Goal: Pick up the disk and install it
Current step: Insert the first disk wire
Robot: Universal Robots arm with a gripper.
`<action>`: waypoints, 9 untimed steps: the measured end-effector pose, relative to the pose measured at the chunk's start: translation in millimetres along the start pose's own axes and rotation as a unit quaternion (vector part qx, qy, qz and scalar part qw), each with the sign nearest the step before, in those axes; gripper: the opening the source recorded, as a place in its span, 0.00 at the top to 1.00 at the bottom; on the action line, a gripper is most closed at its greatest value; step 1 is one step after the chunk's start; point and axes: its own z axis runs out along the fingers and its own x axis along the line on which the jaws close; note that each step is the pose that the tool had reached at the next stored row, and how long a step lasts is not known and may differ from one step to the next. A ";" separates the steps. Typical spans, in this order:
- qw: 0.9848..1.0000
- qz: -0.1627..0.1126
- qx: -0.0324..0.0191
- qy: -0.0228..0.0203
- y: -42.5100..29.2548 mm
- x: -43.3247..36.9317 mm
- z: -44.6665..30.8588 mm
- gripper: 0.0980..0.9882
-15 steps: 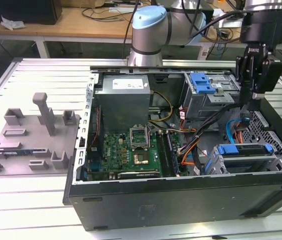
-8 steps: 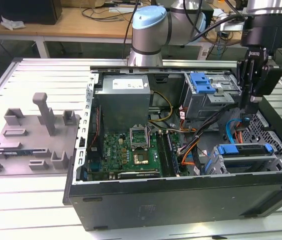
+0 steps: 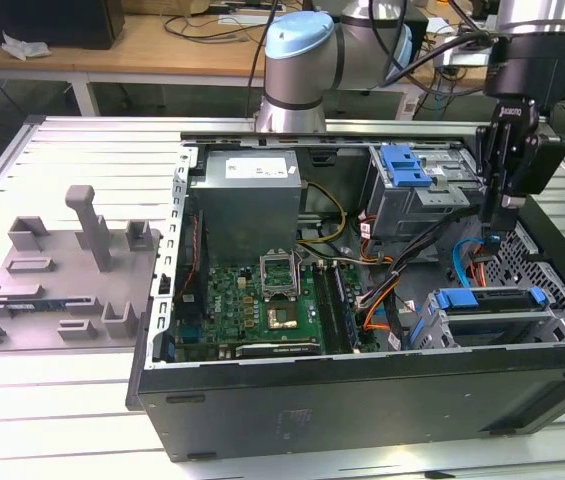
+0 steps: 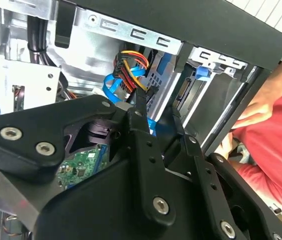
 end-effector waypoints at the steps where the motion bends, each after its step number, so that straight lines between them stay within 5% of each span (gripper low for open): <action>1: 1.000 0.000 0.001 0.003 0.1 -0.5 1.0 0.72; 9: 1.000 0.000 0.004 0.024 0.8 -5.9 5.1 0.72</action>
